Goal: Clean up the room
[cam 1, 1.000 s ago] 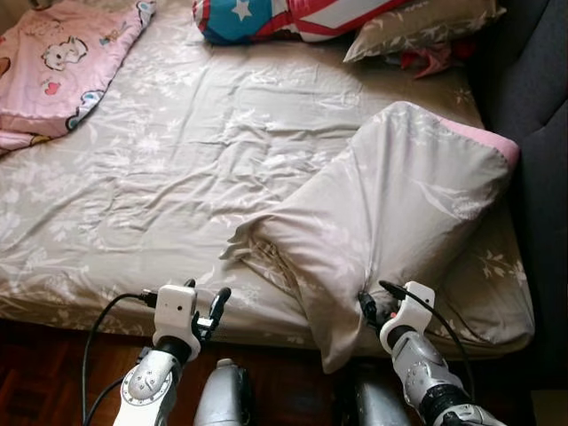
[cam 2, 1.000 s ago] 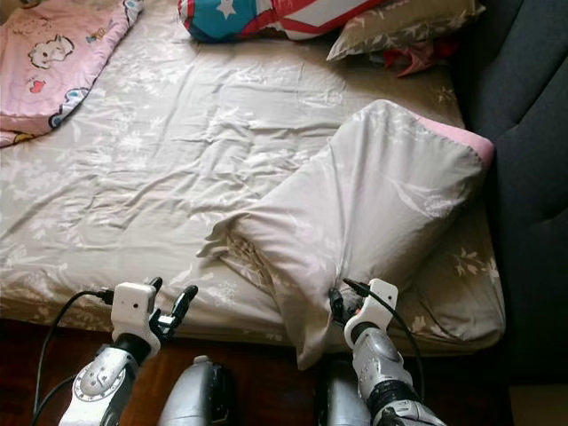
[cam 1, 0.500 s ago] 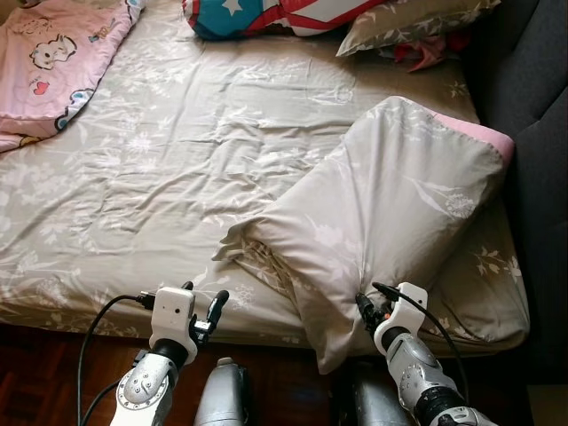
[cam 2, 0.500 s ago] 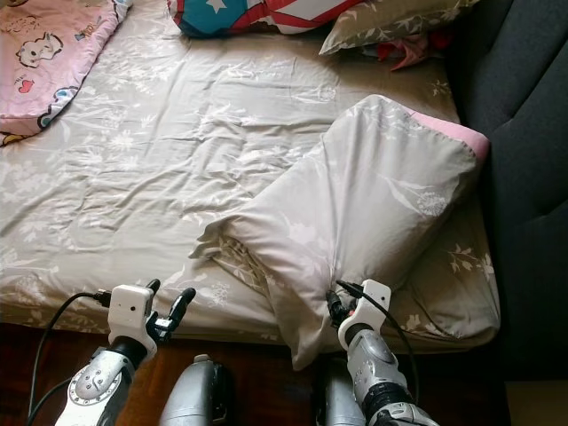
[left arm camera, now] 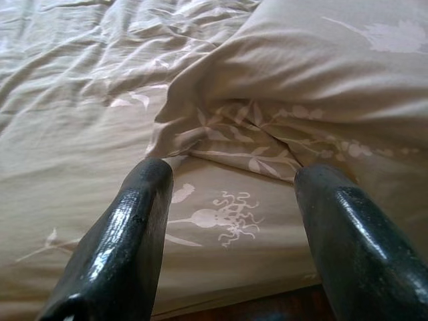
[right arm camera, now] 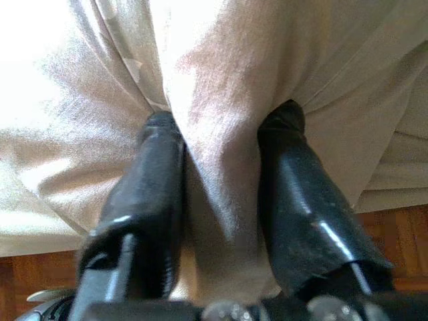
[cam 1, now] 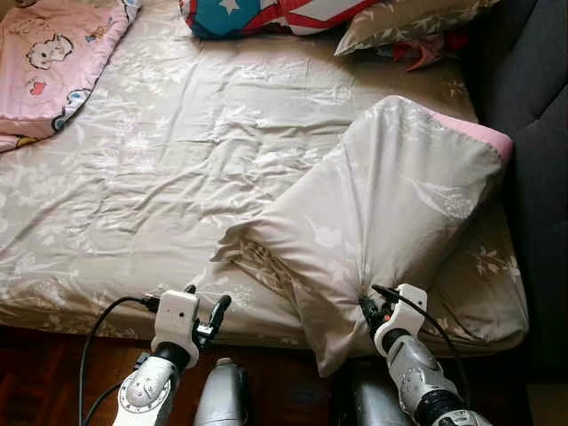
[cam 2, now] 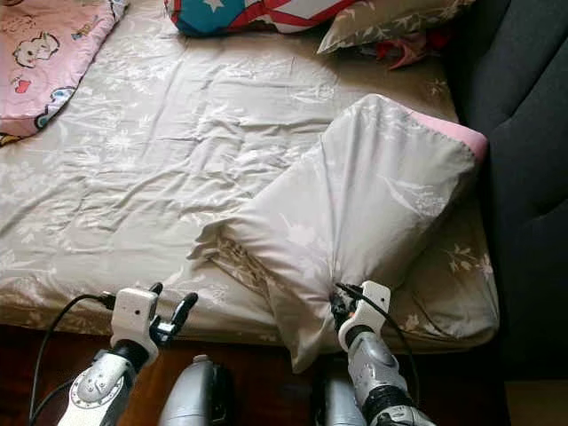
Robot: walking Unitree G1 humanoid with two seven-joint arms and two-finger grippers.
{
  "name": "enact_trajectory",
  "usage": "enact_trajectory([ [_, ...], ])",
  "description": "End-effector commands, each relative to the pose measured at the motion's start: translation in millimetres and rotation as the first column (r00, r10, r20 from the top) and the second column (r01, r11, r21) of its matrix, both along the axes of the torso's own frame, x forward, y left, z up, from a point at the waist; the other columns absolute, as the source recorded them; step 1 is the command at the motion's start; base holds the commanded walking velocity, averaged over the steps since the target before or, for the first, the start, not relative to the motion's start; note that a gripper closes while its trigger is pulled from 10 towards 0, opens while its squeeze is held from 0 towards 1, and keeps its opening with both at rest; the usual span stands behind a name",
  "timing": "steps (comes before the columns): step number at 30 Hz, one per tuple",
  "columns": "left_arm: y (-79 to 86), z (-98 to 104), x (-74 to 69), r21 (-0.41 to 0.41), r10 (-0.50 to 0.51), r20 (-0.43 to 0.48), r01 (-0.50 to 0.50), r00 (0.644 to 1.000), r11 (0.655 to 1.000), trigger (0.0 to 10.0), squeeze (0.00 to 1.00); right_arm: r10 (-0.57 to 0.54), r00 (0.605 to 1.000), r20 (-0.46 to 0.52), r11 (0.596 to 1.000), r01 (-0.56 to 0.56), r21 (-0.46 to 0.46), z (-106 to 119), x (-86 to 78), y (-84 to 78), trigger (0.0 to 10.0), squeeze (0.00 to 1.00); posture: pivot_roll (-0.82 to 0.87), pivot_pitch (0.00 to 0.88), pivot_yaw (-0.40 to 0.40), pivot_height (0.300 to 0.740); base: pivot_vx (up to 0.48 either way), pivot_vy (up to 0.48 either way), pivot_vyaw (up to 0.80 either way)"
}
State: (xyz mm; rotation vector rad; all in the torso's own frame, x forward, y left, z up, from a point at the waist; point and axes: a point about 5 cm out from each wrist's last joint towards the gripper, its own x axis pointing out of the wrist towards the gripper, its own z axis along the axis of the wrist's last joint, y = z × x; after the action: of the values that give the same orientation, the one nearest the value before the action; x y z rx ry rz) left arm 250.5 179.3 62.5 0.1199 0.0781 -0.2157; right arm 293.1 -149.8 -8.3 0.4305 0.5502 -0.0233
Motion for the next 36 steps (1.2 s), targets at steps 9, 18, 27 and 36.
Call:
enact_trajectory([
  [9,-0.3,-4.9,-3.4,0.004,0.008,-0.016,-0.008,1.0,1.0,10.0,0.0,0.041,0.989,-0.142,0.999,-0.038,0.024,-26.4,-27.3,11.3,0.0,0.0,0.07,0.353,0.07,0.652,0.0,0.0,0.0],
  [18,-3.0,-5.2,-1.9,0.004,0.001,-0.013,-0.001,1.0,1.0,10.0,0.0,0.02,0.991,-0.132,1.0,-0.018,0.014,-24.1,-24.5,7.1,0.0,0.0,0.06,0.345,0.069,0.652,0.0,0.0,0.0],
  [27,-6.1,-6.4,1.6,-0.009,0.004,-0.012,-0.004,1.0,1.0,10.0,0.0,-0.022,0.991,-0.135,1.0,0.019,-0.022,-23.4,-23.7,-4.5,0.0,0.0,0.04,0.327,0.064,0.652,0.0,0.0,0.0],
  [36,-11.2,-7.3,6.9,-0.024,-0.002,-0.012,0.002,1.0,1.0,10.0,0.0,-0.271,0.963,-0.017,0.934,0.258,-0.246,5.9,-6.2,-77.7,0.0,0.0,0.01,0.307,0.074,0.652,0.0,0.0,0.0],
])
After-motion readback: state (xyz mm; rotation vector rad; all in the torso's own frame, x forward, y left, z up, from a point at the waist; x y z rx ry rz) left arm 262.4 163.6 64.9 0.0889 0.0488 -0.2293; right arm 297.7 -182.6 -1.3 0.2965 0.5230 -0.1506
